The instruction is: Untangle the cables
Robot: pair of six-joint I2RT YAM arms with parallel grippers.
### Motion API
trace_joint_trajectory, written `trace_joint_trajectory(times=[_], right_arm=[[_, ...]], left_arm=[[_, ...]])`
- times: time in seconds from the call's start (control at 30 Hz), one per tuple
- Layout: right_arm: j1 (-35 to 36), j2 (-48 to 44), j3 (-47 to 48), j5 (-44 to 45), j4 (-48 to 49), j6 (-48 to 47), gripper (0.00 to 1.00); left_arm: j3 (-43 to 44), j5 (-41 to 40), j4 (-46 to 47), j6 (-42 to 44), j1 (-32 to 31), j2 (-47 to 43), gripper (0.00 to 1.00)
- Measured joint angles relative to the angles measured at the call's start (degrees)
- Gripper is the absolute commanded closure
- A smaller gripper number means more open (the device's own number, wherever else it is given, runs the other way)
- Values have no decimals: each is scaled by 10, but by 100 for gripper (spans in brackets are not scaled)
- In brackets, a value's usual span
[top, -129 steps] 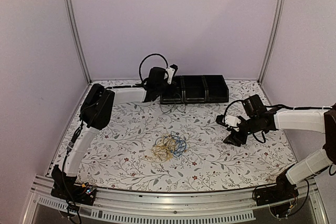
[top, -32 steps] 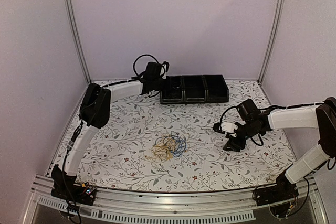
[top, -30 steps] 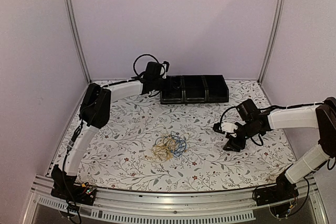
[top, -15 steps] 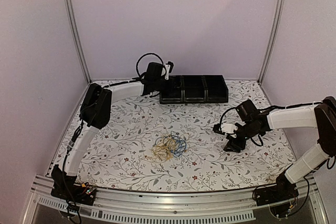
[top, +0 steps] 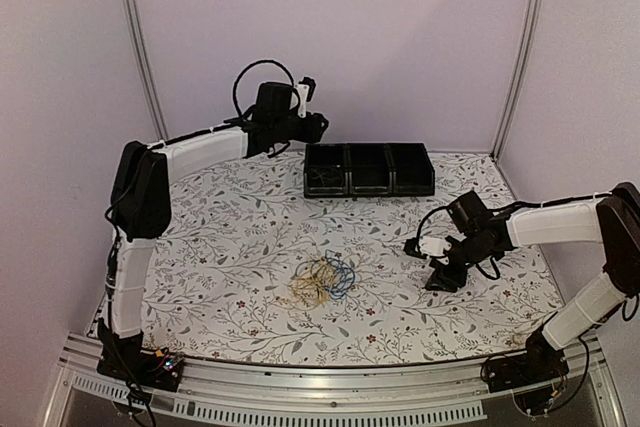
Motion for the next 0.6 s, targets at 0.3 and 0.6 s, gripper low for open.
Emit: trace_joint_trajectory(times=[0.3, 0.6], right_arm=[[2, -1, 1, 0, 0, 0, 36], [4, -71, 1, -1, 18, 1, 37]], left_arm=[[-150, -27, -4, 46, -19, -144, 0], [-376, -18, 12, 51, -38, -416, 0]])
